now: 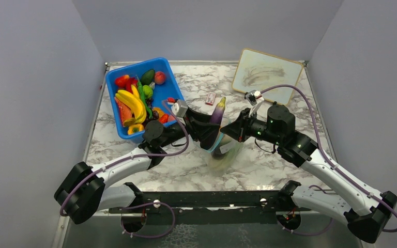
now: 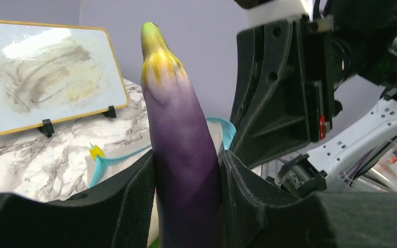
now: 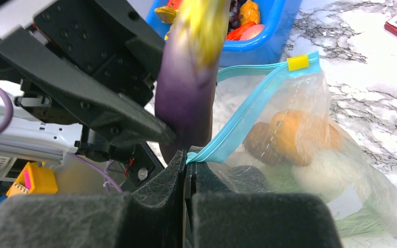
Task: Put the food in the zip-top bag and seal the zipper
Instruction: Place the fake vegetable in the zipper food storage bag.
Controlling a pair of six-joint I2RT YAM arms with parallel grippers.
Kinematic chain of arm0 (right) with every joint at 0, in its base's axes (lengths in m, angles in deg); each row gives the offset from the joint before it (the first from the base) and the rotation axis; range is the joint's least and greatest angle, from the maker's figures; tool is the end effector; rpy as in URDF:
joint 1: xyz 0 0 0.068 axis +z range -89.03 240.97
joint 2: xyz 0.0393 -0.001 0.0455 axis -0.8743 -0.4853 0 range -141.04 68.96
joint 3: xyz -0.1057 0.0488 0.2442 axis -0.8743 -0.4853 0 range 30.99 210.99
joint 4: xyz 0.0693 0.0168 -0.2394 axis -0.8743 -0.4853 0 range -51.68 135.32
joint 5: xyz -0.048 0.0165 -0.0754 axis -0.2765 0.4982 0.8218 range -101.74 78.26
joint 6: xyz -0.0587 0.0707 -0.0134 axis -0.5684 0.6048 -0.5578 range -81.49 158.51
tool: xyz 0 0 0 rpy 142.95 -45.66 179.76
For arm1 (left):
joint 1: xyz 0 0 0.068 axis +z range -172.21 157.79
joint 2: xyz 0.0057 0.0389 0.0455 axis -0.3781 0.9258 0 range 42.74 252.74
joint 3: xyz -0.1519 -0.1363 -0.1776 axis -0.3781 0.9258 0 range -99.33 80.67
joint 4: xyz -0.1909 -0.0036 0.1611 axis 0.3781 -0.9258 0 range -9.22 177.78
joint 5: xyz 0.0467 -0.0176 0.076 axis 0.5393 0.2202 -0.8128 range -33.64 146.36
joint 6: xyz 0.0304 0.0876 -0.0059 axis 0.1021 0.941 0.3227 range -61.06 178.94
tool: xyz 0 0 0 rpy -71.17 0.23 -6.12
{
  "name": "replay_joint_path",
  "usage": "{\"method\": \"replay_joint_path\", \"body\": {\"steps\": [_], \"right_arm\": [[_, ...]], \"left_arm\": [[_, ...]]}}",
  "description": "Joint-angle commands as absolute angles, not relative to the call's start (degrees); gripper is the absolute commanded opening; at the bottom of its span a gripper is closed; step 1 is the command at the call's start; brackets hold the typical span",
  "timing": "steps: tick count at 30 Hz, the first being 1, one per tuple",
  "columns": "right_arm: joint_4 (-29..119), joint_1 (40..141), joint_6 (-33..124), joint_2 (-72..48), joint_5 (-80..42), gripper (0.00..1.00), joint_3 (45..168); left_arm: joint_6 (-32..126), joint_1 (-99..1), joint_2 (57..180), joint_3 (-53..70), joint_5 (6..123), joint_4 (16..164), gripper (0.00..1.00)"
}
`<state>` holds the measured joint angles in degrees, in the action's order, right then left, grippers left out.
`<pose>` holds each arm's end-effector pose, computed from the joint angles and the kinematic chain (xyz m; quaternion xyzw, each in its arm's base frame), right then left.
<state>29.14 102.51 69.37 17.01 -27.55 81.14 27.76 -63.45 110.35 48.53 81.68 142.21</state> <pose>0.1644 0.1760 0.3246 -0.1551 0.7902 0.4338 0.4042 0.1914 -0.2154 0.3179 0.2274 0.5490 -0.5718 0.5655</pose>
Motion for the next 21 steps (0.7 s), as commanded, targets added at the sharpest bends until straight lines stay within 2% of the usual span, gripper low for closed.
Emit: {"method": "replay_joint_path", "body": {"steps": [1, 7, 15, 21], "right_arm": [[33.6, 102.4, 70.0, 17.5, -27.9, 0.01, 82.1], [35.0, 102.4, 70.7, 16.2, -31.4, 0.01, 81.7], [32.5, 102.5, 71.2, 17.8, -27.8, 0.01, 82.5], [30.5, 102.5, 70.4, 17.0, -24.1, 0.01, 86.0]], "left_arm": [[34.0, -65.7, 109.8, 52.8, 79.5, 150.8, 0.17], [36.4, -67.5, 110.5, 57.3, 74.7, 163.4, 0.13], [35.9, -67.5, 111.3, 57.9, 76.0, 162.0, 0.13], [34.1, -69.3, 108.0, 63.3, 70.5, 153.6, 0.12]]}}
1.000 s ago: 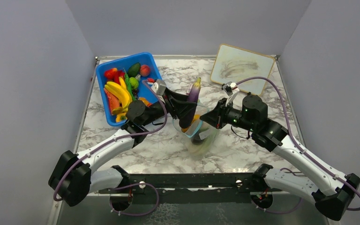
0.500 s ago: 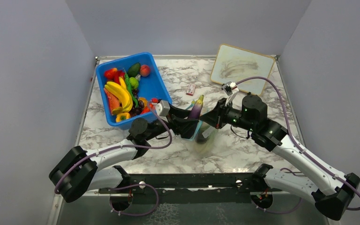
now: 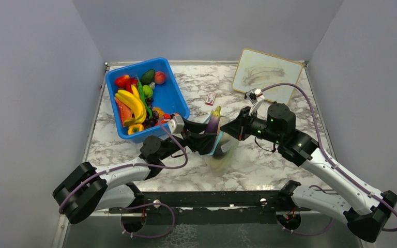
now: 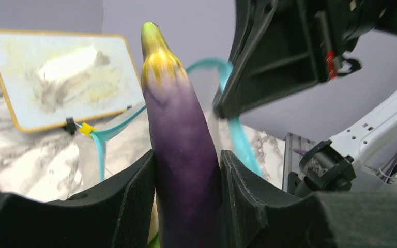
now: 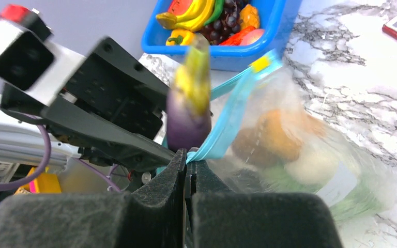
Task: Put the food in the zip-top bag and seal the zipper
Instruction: Place the fake vegetable in the zipper food storage bag.
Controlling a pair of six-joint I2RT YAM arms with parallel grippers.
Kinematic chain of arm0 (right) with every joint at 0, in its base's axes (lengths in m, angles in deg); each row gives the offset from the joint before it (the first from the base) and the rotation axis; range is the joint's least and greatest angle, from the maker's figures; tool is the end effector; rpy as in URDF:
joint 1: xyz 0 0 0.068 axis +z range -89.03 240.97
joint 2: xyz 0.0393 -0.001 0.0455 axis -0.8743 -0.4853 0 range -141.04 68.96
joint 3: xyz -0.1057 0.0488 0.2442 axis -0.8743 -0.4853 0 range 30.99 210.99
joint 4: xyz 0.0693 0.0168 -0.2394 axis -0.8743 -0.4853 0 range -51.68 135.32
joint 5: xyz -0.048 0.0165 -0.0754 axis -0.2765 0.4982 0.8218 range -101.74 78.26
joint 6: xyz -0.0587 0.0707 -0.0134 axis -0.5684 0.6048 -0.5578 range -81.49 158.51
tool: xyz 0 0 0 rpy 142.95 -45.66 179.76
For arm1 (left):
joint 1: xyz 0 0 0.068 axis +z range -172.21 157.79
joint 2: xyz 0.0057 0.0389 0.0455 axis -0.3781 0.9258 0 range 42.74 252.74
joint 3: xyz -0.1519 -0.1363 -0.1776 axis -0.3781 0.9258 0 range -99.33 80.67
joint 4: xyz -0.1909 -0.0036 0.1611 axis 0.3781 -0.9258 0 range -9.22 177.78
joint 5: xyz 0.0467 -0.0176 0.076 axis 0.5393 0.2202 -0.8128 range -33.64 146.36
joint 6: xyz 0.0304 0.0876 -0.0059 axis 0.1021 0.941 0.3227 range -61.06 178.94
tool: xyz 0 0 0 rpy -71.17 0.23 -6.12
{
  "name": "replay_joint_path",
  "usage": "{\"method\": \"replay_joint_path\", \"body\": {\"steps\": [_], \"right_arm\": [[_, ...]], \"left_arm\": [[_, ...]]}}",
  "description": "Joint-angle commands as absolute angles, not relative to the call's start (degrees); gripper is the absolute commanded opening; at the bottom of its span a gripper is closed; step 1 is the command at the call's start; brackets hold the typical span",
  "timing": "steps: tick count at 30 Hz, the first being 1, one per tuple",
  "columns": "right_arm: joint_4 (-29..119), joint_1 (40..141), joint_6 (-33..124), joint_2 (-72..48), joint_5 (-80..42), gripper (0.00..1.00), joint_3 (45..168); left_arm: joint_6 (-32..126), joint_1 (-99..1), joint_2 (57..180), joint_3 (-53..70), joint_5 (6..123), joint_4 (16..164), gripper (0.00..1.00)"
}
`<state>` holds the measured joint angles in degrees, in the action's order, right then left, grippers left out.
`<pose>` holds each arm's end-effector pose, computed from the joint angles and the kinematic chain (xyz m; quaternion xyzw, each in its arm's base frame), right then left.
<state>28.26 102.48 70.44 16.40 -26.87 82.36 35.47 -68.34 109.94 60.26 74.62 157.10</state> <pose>0.1664 0.1763 0.3280 -0.1440 0.7939 0.4329 0.4019 0.1635 -0.2079 0.2850 0.2371 0.5117 -0.5409 0.6239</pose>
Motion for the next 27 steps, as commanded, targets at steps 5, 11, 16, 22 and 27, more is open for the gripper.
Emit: {"method": "replay_joint_path", "body": {"steps": [5, 11, 16, 22, 27], "right_arm": [[31.8, 102.5, 70.9, 15.9, -23.7, 0.01, 86.2], [30.8, 102.5, 69.9, 13.4, -23.7, 0.01, 87.7], [30.7, 102.5, 69.1, 12.8, -22.7, 0.01, 87.5], [29.2, 102.5, 69.8, 12.7, -18.3, 0.01, 86.3], [29.0, 102.5, 71.1, 12.5, -16.3, 0.01, 85.1]], "left_arm": [[34.5, -69.6, 106.2, 61.8, 70.0, 142.3, 0.12], [33.5, -69.9, 104.8, 61.4, 71.3, 135.9, 0.14], [35.0, -69.9, 102.2, 63.1, 75.6, 135.9, 0.17], [34.5, -69.9, 99.8, 63.4, 79.9, 133.3, 0.17], [33.8, -69.9, 99.9, 62.6, 82.9, 129.5, 0.17]]}}
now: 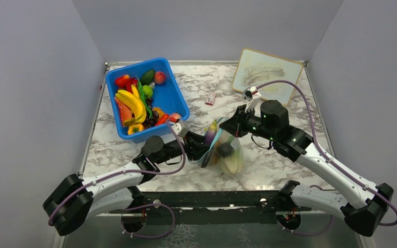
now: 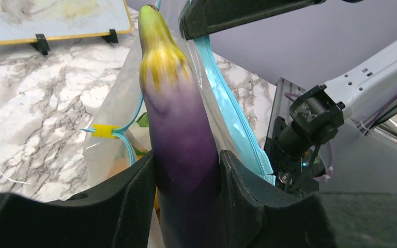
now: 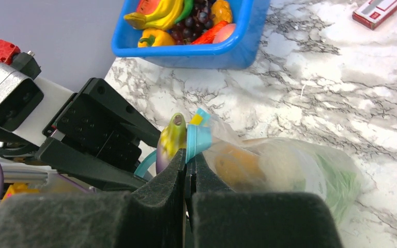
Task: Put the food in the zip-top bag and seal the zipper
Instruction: Place the fake vegetable in the zipper food storage bag.
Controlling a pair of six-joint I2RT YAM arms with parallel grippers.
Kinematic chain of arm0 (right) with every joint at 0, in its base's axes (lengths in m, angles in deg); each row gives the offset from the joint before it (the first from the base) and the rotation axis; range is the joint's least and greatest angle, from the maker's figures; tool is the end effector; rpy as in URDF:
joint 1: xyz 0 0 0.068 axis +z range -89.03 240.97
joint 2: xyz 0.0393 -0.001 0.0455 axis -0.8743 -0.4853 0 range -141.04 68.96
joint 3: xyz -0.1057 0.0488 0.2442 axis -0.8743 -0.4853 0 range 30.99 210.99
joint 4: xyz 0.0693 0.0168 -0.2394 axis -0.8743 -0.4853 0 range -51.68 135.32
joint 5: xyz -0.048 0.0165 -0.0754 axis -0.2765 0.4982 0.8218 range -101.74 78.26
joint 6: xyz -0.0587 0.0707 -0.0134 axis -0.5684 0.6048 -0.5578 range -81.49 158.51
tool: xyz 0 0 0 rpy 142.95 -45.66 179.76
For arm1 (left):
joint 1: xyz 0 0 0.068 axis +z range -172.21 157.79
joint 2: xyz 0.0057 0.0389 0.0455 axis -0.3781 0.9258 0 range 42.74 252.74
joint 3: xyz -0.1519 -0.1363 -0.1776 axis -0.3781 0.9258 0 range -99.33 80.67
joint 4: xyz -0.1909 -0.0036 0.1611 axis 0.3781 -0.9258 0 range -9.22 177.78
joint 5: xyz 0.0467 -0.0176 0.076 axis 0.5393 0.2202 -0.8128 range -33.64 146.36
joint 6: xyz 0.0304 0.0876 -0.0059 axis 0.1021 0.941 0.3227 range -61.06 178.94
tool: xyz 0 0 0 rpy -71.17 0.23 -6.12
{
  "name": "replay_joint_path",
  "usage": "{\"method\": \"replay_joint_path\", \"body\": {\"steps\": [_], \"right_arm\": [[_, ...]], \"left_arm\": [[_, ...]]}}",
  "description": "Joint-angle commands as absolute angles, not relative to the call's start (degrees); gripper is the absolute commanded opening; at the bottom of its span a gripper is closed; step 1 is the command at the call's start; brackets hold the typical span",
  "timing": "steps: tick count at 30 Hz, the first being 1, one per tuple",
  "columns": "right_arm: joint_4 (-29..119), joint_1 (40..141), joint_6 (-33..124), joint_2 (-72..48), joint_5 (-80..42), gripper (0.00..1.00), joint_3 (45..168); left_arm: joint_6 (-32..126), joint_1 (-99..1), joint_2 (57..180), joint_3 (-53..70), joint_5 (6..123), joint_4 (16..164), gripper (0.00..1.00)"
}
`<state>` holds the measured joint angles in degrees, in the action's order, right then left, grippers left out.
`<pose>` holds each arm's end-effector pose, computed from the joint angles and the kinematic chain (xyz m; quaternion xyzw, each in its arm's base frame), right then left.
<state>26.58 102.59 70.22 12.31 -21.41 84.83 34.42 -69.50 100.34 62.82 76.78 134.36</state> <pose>0.1826 0.1810 0.3232 -0.1184 0.8167 0.3906 0.4080 0.1469 -0.2022 0.2499 0.2589 0.6142 -0.5270 0.5273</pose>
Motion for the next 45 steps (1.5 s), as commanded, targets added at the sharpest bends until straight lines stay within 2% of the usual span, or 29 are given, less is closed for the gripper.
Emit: {"method": "replay_joint_path", "body": {"steps": [1, 17, 22, 26, 31, 33, 36, 39, 45], "right_arm": [[29.2, 102.5, 71.4, 12.7, -16.1, 0.01, 84.9], [29.4, 102.4, 70.3, 11.9, -18.3, 0.01, 87.0], [31.1, 102.5, 68.6, 14.0, -20.5, 0.01, 86.4], [33.5, 102.4, 66.1, 14.7, -26.8, 0.01, 85.7], [34.4, 102.5, 65.9, 13.5, -31.2, 0.01, 84.5], [34.0, 102.5, 65.9, 13.0, -32.6, 0.01, 84.4], [31.5, 102.5, 66.1, 12.3, -29.5, 0.01, 84.6], [29.1, 102.5, 66.0, 13.2, -22.9, 0.01, 84.8], [29.0, 102.5, 66.1, 14.7, -15.9, 0.01, 83.5]], "left_arm": [[34.0, -69.9, 100.1, 62.7, 83.1, 129.0, 0.17], [41.0, -69.9, 107.2, 53.7, 88.2, 122.3, 0.2], [41.1, -69.9, 109.0, 50.5, 80.7, 112.6, 0.2], [43.3, -69.9, 111.2, 45.2, 75.1, 103.3, 0.2], [44.2, -69.9, 114.6, 38.0, 72.9, 94.5, 0.22], [42.7, -70.0, 115.7, 35.7, 71.9, 91.9, 0.26], [37.4, -69.9, 115.5, 33.0, 67.0, 88.6, 0.46], [37.0, -69.9, 113.1, 31.2, 66.4, 87.6, 0.59], [37.7, -69.9, 108.7, 25.6, 56.7, 74.4, 0.65]]}}
